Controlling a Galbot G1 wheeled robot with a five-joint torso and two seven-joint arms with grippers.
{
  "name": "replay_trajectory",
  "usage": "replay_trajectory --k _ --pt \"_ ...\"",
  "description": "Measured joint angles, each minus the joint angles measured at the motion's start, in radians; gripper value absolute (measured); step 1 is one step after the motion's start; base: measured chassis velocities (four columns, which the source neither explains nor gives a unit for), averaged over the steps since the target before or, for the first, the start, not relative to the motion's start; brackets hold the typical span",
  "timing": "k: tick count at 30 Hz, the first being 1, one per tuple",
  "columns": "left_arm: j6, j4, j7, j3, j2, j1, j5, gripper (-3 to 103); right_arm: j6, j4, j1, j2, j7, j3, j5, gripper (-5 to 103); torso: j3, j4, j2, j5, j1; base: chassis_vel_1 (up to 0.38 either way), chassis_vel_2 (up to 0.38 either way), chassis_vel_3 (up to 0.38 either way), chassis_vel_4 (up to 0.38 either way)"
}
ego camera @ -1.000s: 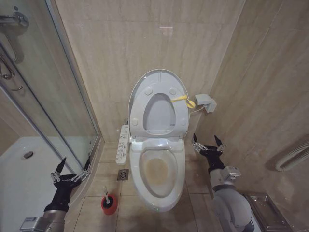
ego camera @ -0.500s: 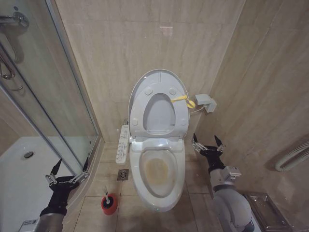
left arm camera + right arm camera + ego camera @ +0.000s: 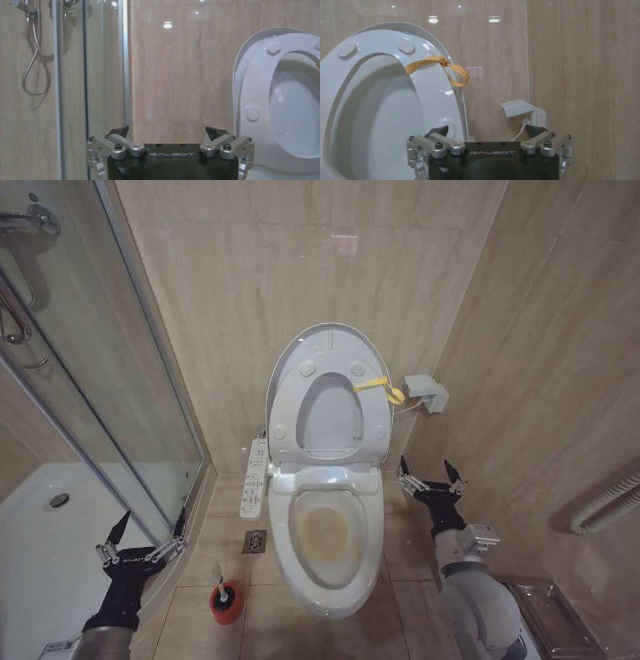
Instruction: Open the toilet lid, clean the toilet bowl with a toilet brush, close the toilet lid, and flush.
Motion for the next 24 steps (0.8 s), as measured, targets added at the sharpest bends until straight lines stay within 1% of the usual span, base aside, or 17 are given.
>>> replay_trajectory --k 24 --pt "-0.005 0.017 0.001 0.002 0.002 -0.006 0.011 100 0.0 0.0 0.0 0.0 0.0 0.0 0.0 100 0.0 0.0 0.0 0.0 0.0 0.0 0.0 0.0 0.0"
